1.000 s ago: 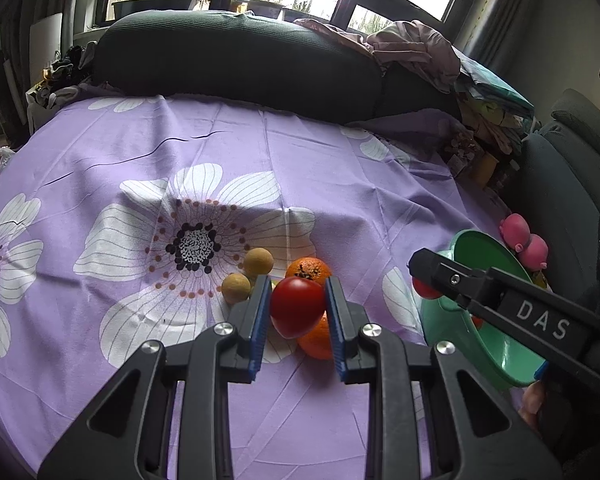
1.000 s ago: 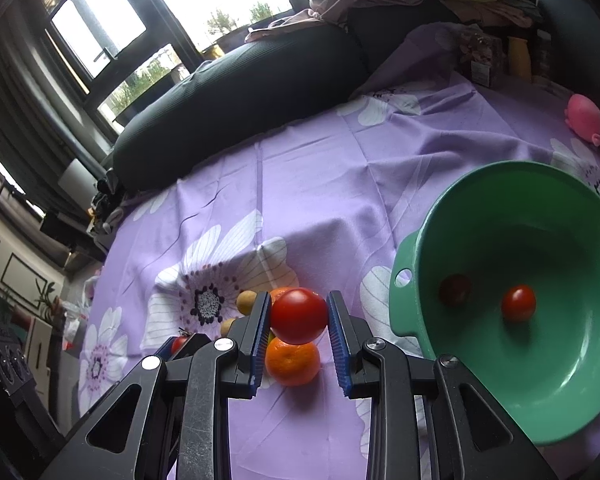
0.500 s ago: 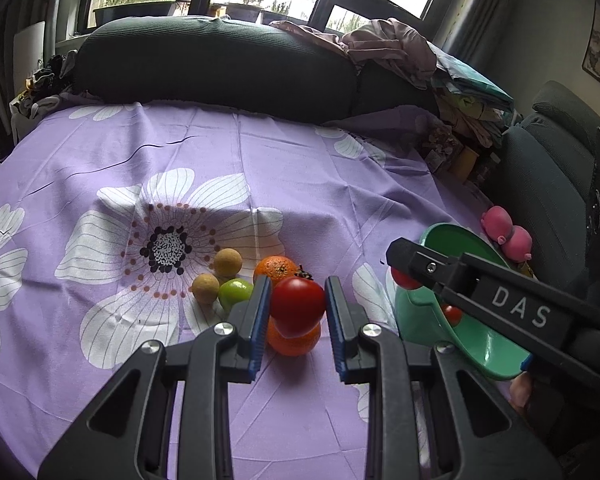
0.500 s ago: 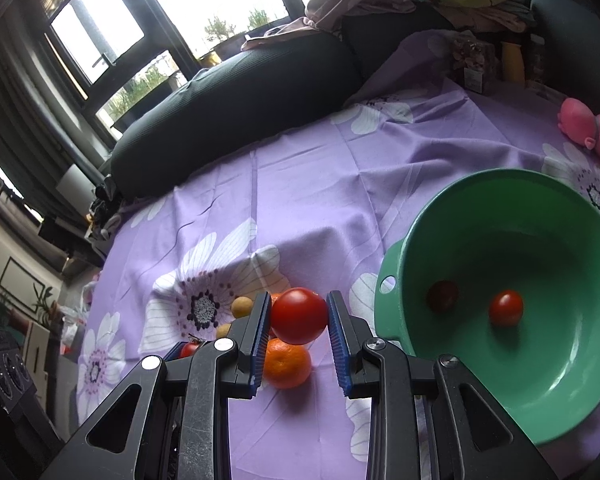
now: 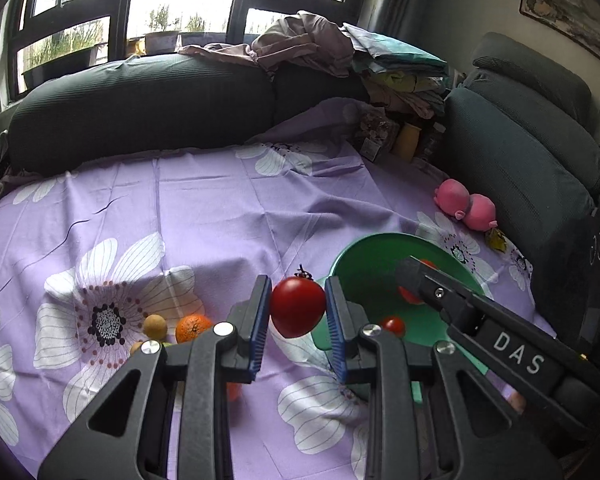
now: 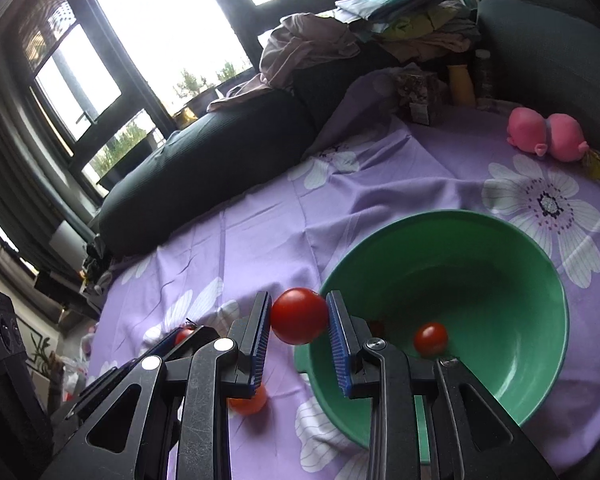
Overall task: Organize fruits
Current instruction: 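Lower both tomatoes into the green bowl and open both grippers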
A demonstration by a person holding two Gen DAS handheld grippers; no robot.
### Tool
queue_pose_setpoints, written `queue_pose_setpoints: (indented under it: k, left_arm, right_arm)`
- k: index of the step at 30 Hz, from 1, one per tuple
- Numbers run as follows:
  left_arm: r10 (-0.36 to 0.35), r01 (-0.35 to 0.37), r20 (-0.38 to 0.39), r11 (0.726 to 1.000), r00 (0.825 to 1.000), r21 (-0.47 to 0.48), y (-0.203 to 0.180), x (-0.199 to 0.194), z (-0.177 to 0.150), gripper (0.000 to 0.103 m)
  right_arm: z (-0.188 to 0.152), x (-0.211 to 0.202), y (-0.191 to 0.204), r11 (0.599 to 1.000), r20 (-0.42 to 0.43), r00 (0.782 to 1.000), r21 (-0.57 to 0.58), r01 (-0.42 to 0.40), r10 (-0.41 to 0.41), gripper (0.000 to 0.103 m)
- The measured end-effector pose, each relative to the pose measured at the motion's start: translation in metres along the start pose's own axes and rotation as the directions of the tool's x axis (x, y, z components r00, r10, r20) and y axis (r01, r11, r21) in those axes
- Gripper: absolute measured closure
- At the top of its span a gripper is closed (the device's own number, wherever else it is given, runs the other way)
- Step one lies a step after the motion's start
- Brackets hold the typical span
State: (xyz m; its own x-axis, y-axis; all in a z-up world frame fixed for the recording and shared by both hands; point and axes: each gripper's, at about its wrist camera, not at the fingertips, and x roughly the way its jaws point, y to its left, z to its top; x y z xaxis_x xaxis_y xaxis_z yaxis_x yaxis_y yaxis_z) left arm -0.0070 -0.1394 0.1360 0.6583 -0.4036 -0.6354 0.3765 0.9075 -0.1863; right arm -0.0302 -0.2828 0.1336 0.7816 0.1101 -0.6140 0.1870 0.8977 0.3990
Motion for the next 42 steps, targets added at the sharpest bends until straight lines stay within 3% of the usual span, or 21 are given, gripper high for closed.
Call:
queue_pose_setpoints:
  k: [4,15,22,26,42]
  left_arm:
    - [-0.082,0.082,-0.01,0.996,0.997,-0.018,-0.006,0.012,-0.005,0.076]
    - [-0.159,0.162,-0.08,0.986,0.984,0.034,-0.044,0.039,-0.019,0.076]
    - [-0.215,0.219,-0.109,0.975,0.971,0.025,-0.047,0.049,-0.023,0.076]
    - [-0.225,0.23,-0.117,0.973,0.967,0.031,-0.048,0.052,-0.026,0.076]
    - [-0.258,0.266,-0.162,0.963,0.952,0.032,-0.051,0.064,-0.031,0.076]
  right_arm:
    - [0.006,-0.01,-0.023,0.997,0.04,0.998,0.064,0.04,-0.043,0.073]
    - [0.006,-0.006,-0.049,0.979,0.025,0.991,0.158,0.128,-0.134,0.072]
    - [0.005,-0.005,-0.06,0.959,0.013,0.977,0.195,0.208,-0.215,0.072]
    - [0.004,-0.006,-0.063,0.943,0.012,0.962,0.199,0.265,-0.273,0.072]
    - [0.004,0.0,-0.072,0.93,-0.011,0.954,0.218,0.296,-0.301,0.072]
